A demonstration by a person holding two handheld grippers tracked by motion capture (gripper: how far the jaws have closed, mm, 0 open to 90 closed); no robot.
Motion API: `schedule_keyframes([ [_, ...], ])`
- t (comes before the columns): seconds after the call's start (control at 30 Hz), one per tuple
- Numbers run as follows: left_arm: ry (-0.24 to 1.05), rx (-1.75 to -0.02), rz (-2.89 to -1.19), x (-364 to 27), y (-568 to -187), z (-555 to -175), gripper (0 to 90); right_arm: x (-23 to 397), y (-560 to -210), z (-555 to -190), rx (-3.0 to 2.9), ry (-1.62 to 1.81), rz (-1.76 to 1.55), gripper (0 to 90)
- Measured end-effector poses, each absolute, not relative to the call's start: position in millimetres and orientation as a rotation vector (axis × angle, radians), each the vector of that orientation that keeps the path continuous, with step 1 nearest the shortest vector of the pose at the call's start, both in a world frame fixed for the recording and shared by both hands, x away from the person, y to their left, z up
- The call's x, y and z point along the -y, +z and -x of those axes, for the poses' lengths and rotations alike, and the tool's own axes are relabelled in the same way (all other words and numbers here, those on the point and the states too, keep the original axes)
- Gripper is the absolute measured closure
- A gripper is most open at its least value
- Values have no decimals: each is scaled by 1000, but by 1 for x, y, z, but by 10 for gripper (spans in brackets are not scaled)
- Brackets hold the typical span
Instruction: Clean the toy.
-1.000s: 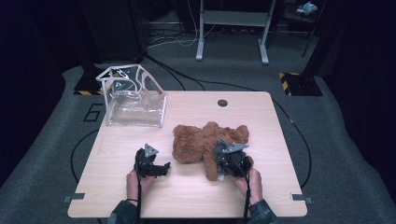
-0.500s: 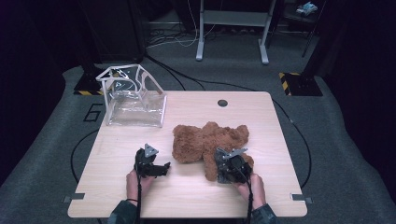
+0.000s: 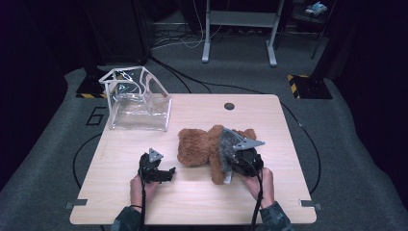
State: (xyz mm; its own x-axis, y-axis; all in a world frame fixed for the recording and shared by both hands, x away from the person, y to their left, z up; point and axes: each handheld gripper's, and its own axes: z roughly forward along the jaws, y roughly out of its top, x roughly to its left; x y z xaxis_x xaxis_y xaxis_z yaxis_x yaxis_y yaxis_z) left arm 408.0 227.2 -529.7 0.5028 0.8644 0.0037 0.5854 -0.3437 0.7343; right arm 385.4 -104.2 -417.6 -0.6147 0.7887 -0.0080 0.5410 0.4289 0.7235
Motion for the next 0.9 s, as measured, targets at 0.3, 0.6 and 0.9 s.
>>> schedule_keyframes([
  [0.3, 522, -1183, -2062, -227, -530, -408, 98, 72, -437, -399, -2440, 933, -1104, 763],
  [0.6, 526, -1184, -2057, -227, -530, -408, 98, 77, -460, -375, -2511, 888, -1092, 765],
  [0.9, 525, -1184, -2058, -227, -530, -408, 98, 86, -480, -363, -2639, 836, -1131, 766],
])
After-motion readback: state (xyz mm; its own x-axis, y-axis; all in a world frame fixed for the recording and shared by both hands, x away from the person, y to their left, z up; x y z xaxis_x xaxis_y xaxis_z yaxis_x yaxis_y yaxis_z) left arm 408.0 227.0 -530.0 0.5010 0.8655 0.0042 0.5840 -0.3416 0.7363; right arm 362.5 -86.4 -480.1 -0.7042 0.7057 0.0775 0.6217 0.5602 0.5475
